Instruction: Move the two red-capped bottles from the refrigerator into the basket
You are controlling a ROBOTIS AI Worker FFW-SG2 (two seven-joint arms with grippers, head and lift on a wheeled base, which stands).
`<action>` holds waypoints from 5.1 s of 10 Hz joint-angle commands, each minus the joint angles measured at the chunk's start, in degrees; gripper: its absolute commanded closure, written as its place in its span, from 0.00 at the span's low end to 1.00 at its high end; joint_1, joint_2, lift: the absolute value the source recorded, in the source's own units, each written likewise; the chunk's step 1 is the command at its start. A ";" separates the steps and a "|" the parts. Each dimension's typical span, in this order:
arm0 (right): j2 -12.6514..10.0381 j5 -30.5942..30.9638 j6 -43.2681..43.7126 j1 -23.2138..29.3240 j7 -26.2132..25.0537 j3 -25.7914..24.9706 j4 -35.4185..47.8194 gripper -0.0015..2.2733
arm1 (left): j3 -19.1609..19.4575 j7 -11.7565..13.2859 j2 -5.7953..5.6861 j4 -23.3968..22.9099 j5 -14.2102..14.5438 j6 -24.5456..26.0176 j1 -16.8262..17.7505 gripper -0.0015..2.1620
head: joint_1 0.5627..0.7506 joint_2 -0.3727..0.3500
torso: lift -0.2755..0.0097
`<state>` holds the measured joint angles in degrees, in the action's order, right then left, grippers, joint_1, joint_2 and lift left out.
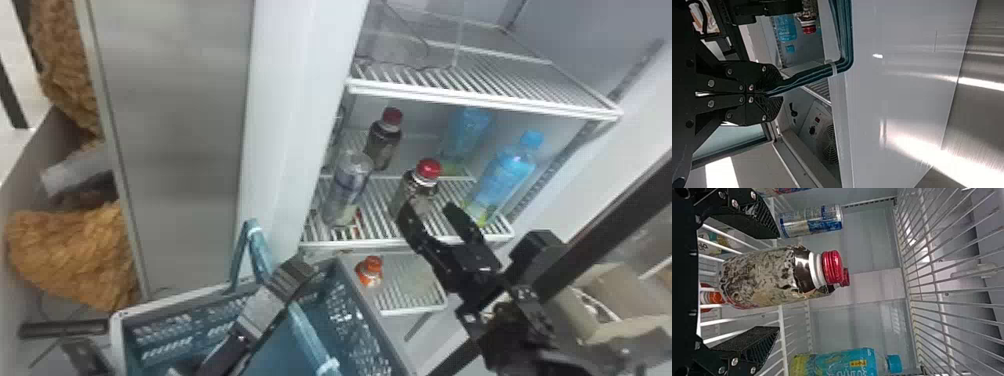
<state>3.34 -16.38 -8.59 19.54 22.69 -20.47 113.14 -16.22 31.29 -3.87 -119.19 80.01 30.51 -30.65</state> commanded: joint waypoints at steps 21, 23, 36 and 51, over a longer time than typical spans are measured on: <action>1.85 -5.56 -14.05 12.66 -1.60 -2.84 20.80 0.48 | -0.23 0.00 0.09 0.30 0.20 -0.14 0.00 0.56 | 0.70 0.03 | 0.97; 1.85 -8.07 -18.40 17.86 -0.90 -3.75 27.55 0.48 | -0.23 0.00 0.00 0.30 0.20 -0.14 0.00 0.56 | 0.70 0.03 | 0.97; 4.84 -16.07 -41.05 19.83 11.94 3.79 35.29 0.47 | -0.23 0.00 0.09 0.30 0.20 0.14 0.00 0.56 | 0.70 0.03 | 0.97; 0.62 -12.19 -19.53 19.13 8.86 -9.12 29.94 0.06 | -0.23 0.00 0.18 0.44 0.20 0.14 0.00 0.56 | 0.70 0.03 | 0.97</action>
<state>4.16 -28.89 -30.11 38.95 31.56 -29.59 143.93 -16.45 31.29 -3.71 -118.76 80.22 30.65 -30.66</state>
